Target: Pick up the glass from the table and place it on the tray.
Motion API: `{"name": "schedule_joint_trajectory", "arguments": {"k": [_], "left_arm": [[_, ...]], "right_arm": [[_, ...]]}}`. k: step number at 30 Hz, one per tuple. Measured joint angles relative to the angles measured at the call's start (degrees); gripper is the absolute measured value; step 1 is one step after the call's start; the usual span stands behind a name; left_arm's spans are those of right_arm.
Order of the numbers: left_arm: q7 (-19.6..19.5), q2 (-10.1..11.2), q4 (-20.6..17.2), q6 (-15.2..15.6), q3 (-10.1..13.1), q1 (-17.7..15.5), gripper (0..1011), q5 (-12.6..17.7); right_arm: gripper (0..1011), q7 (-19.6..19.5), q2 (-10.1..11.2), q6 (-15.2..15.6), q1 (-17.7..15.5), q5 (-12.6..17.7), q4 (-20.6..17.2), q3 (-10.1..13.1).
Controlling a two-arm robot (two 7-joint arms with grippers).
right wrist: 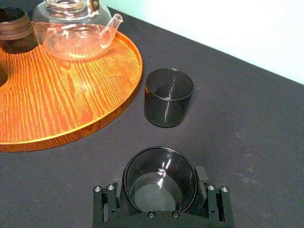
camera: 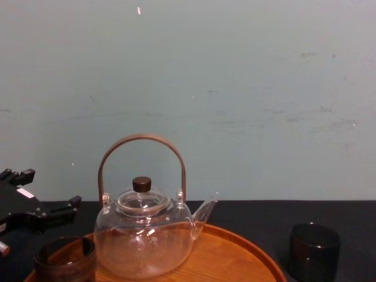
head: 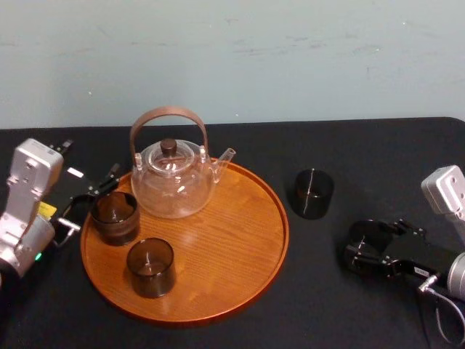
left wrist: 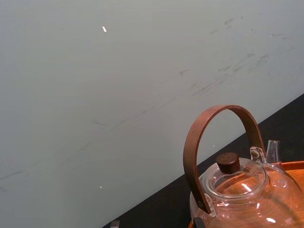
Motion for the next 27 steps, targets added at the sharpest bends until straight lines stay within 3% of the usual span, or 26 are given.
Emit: {"name": "schedule_joint_trajectory", "arguments": {"k": [14, 27], "left_arm": [[0.0, 0.0, 0.0, 0.0, 0.0, 0.0, 1001, 0.0], [0.0, 0.0, 0.0, 0.0, 0.0, 0.0, 1001, 0.0]], "right_arm": [[906, 1.5, 0.0, -2.8, 2.3, -0.3, -0.4, 0.1], [906, 4.4, -1.4, -6.1, 8.6, -1.7, 0.0, -3.3]]}}
